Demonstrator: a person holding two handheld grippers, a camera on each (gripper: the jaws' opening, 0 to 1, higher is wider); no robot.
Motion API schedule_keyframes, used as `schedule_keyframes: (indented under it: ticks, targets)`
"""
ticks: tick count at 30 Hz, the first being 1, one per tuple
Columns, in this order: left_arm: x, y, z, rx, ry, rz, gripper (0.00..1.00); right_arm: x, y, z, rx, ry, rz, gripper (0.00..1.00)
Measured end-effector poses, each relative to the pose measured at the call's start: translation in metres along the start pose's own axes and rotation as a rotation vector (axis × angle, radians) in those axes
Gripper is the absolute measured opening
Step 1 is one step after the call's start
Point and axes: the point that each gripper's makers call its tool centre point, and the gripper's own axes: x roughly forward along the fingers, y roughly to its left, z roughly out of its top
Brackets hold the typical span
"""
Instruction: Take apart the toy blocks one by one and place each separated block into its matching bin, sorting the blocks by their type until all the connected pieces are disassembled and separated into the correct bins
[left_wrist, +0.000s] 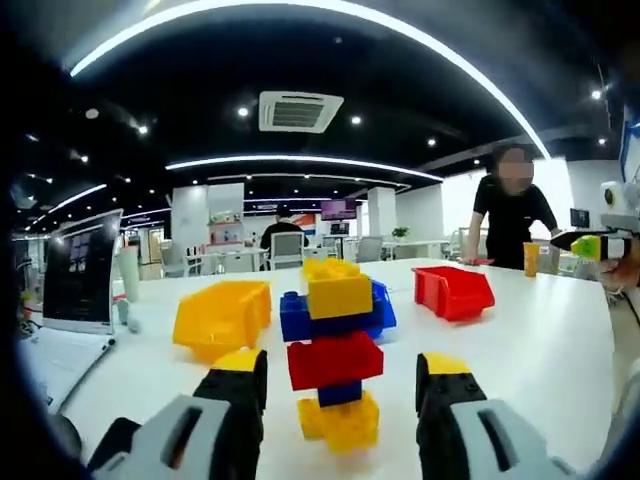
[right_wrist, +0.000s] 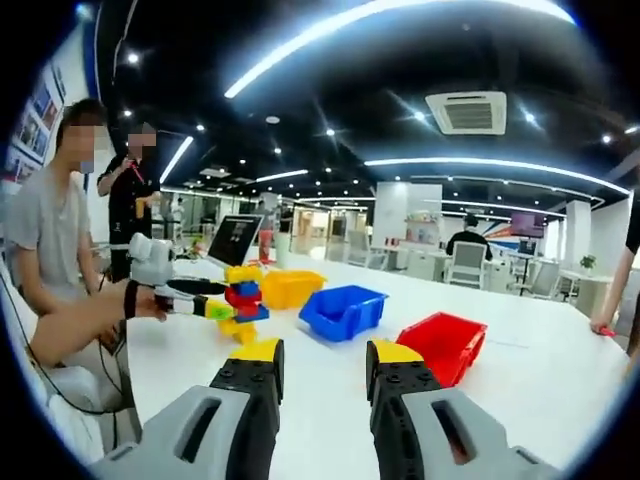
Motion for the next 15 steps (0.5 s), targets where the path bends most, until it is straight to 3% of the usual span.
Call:
schedule_keyframes:
  ticks: [9, 13, 15]
  targets:
    - [0.026, 0.001, -0.001, -0.037, 0.013, -0.004, 0.63, 0.002, 0.001, 0.002, -0.005, 0.004, 0.006, 0.34]
    - [0.034, -0.005, -0.006, -0.026, 0.023, -0.012, 0.53, 0.002, 0.003, 0.003, -0.009, 0.004, 0.011, 0.34]
    - [0.033, -0.007, -0.005, -0.039, 0.009, -0.014, 0.53, 0.001, 0.005, 0.003, -0.012, 0.006, 0.014, 0.34]
